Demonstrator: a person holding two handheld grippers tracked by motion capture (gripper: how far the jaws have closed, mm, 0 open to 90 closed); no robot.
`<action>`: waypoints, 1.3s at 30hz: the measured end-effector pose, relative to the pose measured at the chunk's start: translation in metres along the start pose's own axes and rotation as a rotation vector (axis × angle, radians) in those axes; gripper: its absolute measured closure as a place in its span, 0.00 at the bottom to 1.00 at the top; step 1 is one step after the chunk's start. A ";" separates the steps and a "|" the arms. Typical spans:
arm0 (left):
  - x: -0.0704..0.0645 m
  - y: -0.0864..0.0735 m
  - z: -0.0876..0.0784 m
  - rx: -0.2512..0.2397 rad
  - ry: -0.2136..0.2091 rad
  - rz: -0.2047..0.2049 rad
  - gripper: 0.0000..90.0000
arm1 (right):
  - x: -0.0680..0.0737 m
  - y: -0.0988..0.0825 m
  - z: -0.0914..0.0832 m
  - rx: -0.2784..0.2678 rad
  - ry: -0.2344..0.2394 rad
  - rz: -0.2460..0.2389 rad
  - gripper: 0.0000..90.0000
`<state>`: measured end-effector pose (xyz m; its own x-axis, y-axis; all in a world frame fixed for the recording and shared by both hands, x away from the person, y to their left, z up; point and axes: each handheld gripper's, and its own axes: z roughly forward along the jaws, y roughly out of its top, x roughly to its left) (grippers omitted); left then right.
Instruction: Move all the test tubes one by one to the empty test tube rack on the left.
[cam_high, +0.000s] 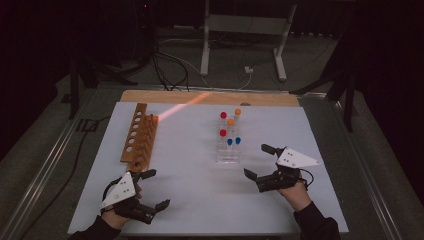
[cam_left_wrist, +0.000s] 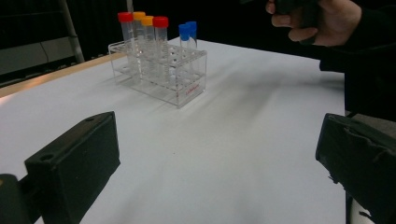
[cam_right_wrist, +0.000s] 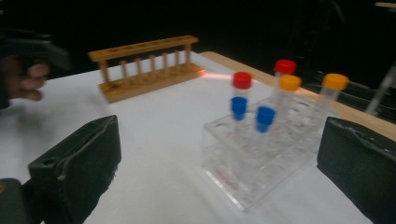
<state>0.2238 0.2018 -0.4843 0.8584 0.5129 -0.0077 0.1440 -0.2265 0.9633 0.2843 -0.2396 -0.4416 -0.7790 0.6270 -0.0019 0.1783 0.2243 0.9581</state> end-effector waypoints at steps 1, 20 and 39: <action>0.000 0.000 0.000 0.000 0.000 0.000 0.01 | -0.002 0.001 0.001 -0.001 0.002 0.011 0.00; 0.000 0.000 -0.001 -0.006 -0.008 -0.011 0.01 | -0.025 0.000 0.037 0.052 -0.080 0.060 0.17; 0.000 0.000 -0.002 -0.007 -0.013 -0.014 0.01 | -0.033 -0.012 0.069 0.171 -0.101 0.108 0.69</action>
<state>0.2233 0.2034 -0.4835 0.8627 0.5052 -0.0244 0.1524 -0.2136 0.9650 0.3492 -0.2117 -0.4729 -0.6874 0.7237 0.0610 0.3629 0.2696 0.8920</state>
